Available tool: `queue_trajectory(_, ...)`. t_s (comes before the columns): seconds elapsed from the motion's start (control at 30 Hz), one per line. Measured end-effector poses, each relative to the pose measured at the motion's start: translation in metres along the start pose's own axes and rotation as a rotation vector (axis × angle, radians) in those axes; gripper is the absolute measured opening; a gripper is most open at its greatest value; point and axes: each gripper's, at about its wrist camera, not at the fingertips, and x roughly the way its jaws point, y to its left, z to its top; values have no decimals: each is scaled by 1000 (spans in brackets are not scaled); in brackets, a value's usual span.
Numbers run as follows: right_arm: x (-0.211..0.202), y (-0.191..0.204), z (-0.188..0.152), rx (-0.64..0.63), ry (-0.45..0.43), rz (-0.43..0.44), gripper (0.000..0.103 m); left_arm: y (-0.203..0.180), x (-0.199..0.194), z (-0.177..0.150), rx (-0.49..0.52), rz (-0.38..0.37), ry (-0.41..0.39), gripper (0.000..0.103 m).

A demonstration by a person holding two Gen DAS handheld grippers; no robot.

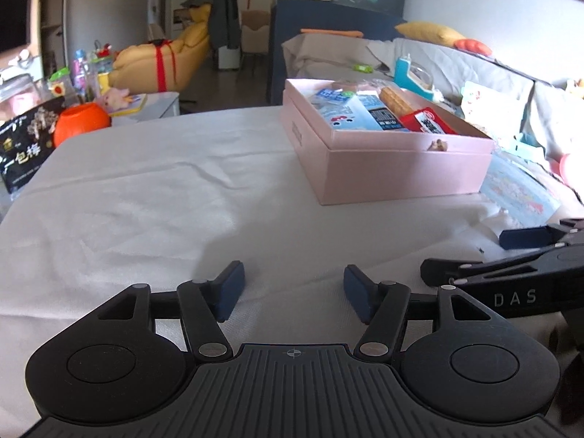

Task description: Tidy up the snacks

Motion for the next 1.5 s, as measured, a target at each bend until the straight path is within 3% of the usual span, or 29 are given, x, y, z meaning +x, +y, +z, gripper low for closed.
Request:
queue_trajectory(0.2,-2,-8,-7,-5,-85,37,103,-6,-2,-3,14,42,-5,65)
queue_trajectory(1.5,-2,-4,-5,-15,-82,26,103,-6,-3,-4,26,52,-8,66)
